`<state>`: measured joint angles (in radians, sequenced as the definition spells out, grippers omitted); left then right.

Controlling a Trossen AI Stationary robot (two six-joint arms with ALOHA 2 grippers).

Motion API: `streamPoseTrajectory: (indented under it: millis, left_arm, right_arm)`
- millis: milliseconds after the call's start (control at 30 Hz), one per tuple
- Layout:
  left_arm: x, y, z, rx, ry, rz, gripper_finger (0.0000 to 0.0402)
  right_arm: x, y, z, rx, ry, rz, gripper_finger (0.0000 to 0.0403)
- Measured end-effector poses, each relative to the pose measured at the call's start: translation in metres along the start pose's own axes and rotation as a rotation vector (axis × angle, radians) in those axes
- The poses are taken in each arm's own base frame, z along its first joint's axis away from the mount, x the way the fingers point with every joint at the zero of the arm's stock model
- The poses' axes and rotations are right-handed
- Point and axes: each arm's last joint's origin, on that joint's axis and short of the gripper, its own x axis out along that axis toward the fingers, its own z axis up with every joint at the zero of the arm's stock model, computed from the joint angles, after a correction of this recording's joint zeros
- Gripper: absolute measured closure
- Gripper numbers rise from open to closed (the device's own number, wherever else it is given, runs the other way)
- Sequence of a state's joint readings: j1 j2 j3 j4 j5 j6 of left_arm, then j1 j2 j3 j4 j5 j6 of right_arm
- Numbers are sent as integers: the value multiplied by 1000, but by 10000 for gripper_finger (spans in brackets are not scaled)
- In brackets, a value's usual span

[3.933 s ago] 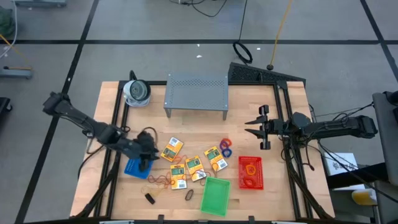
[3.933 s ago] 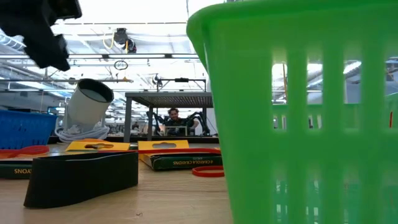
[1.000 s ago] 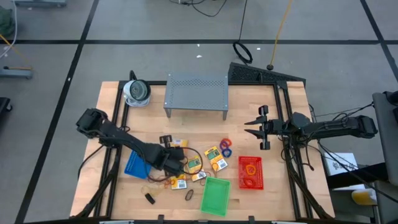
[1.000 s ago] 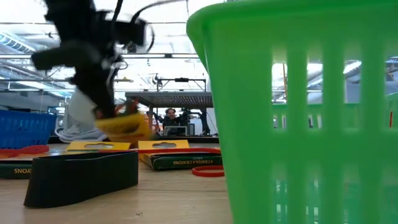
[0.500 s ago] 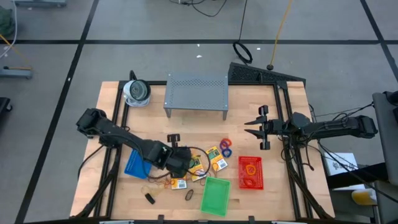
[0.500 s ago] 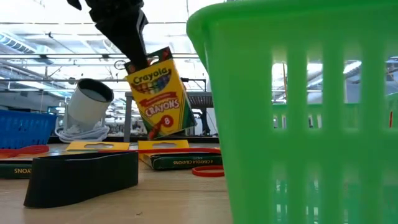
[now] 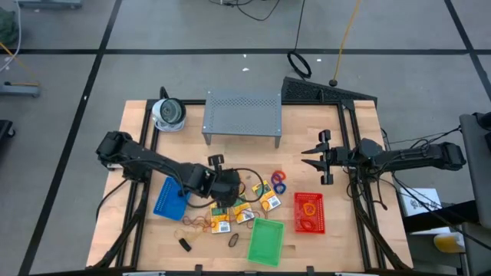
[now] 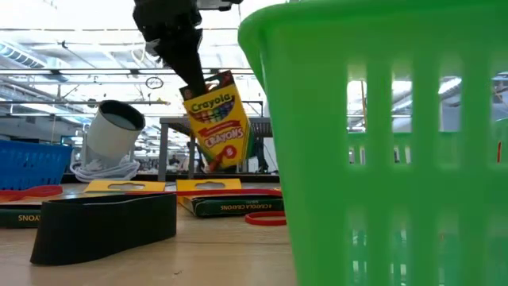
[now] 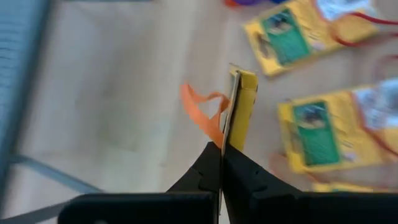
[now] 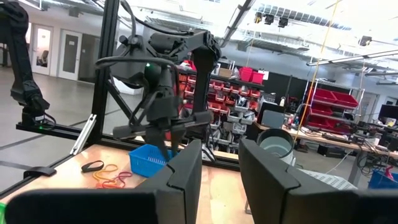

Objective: Pick & Place Office Desk Supplies
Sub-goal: Put the yellow crayon box into the green bin

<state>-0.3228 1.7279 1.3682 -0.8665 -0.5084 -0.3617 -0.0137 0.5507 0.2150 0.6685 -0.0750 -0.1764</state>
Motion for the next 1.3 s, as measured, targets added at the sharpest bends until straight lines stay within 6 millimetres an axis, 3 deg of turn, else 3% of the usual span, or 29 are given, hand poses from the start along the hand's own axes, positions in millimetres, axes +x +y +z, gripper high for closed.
streamPoseTrajectory:
  millis: [167,467,633,767,900,1300]
  left_arm:
    - [-1,-1,0,-35,-21,31,395]
    - [-1,-6,-1,-56,23,-81,386]
    - [12,-15,-4,-67,87,-139,361]
    - [27,-25,-6,-29,131,-142,391]
    - [32,-32,-7,-18,136,-148,392]
    - [10,-18,-4,-73,92,-170,393]
  right_arm:
    - [0,0,0,0,0,0,303]
    - [0,0,0,0,0,0,303]
    - [0,0,1,0,-6,-1,303]
    - [0,0,1,0,-10,2,303]
    - [0,0,1,-1,-11,2,303]
    - [0,0,1,-1,-14,2,303]
